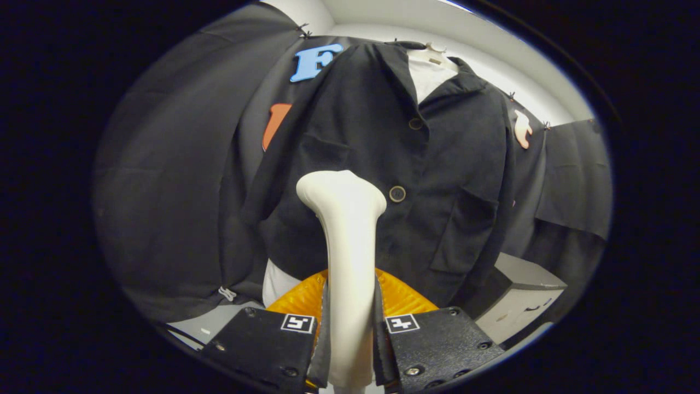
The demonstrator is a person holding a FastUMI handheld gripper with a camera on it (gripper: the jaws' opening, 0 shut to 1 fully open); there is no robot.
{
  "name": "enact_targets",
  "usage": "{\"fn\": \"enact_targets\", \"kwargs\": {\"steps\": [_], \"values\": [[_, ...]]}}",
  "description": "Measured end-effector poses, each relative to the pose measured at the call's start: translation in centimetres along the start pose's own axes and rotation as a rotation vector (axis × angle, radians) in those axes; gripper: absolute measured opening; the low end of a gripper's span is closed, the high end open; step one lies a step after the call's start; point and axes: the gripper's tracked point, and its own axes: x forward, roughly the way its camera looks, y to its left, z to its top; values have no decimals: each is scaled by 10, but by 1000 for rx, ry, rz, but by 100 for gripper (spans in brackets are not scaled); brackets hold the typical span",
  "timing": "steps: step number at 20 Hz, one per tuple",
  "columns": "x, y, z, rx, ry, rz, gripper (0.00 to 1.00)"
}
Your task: Iron the clothes twice with a garment steamer, once on the left side and once on the right side.
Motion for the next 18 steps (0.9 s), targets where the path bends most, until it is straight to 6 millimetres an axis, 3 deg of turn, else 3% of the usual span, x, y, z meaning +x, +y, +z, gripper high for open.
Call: {"fn": "enact_targets", "kwargs": {"steps": [12, 18], "values": [[-15, 25, -81, 0, 189, 2, 34], [-42, 21, -90, 14, 238, 19, 34]]}}
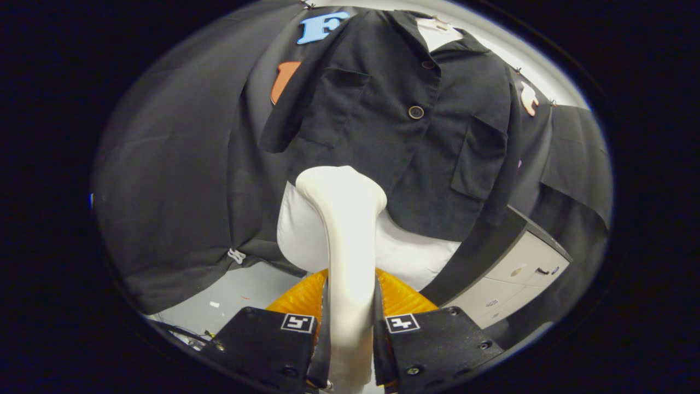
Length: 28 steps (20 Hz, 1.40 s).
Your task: Iron the clothes twice with a garment steamer, once on the left side and once on the right side.
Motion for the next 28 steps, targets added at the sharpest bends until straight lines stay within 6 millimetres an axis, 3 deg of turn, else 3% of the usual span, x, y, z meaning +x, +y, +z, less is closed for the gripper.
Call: {"fn": "enact_targets", "kwargs": {"steps": [3, 5, 10, 13, 24, 28], "values": [[-26, -17, 8, 19, -25, 10, 34], [-44, -40, 14, 28, -53, 8, 34], [-86, -120, 33, 16, -148, -44, 34], [-107, -173, 33, 10, -180, -93, 34], [-187, -373, -19, 118, -197, -239, 34], [-208, -429, -46, 152, -197, -266, 34]]}}
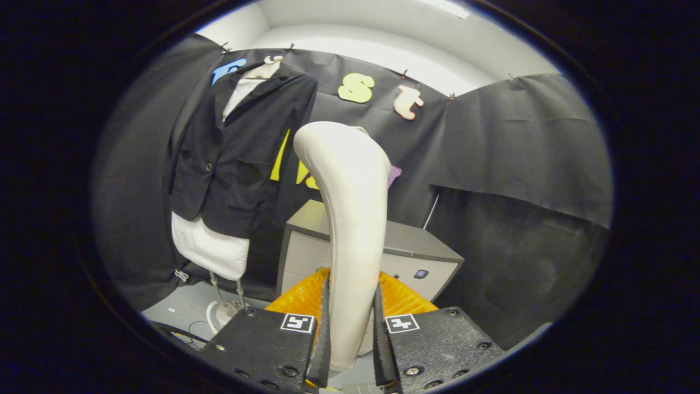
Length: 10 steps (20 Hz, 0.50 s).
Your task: Iron the clothes twice with a garment steamer, once on the left side and once on the right side.
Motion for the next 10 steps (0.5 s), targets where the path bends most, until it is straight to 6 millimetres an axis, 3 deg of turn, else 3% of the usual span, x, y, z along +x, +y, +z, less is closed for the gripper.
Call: {"fn": "enact_targets", "kwargs": {"steps": [5, 10], "values": [[-9, -64, -27, 53, 25, -21, 34], [-16, -99, -58, 118, 69, 0, 34]]}}
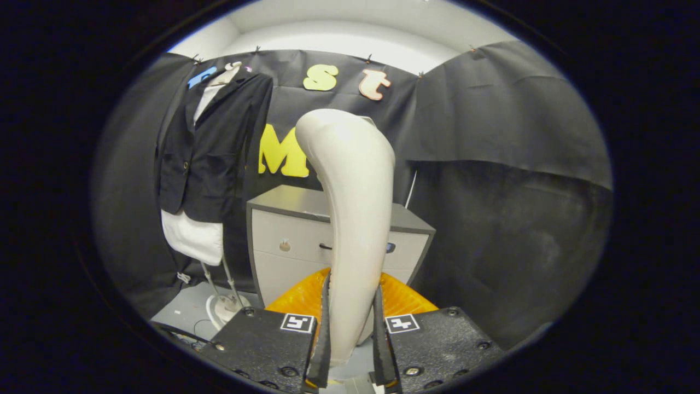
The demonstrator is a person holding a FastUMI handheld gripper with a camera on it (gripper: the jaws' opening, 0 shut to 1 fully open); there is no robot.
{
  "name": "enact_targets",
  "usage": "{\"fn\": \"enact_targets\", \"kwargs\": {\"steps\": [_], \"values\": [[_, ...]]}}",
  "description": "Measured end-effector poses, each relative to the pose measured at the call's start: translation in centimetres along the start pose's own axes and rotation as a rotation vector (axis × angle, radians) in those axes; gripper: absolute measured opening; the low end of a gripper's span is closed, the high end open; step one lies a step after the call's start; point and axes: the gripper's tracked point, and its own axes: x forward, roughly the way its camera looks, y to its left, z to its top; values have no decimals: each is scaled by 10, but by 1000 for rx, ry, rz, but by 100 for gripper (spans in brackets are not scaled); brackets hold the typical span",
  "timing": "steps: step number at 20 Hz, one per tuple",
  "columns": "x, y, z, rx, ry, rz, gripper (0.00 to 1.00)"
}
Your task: Iron the clothes twice with a garment steamer, once on the left side and once on the right side.
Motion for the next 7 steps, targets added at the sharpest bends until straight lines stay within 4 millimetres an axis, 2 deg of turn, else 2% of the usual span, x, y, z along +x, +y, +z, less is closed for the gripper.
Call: {"fn": "enact_targets", "kwargs": {"steps": [3, 7], "values": [[-1, -14, -20, 30, 29, 6, 34], [-4, -21, -24, 57, 43, 11, 34]]}}
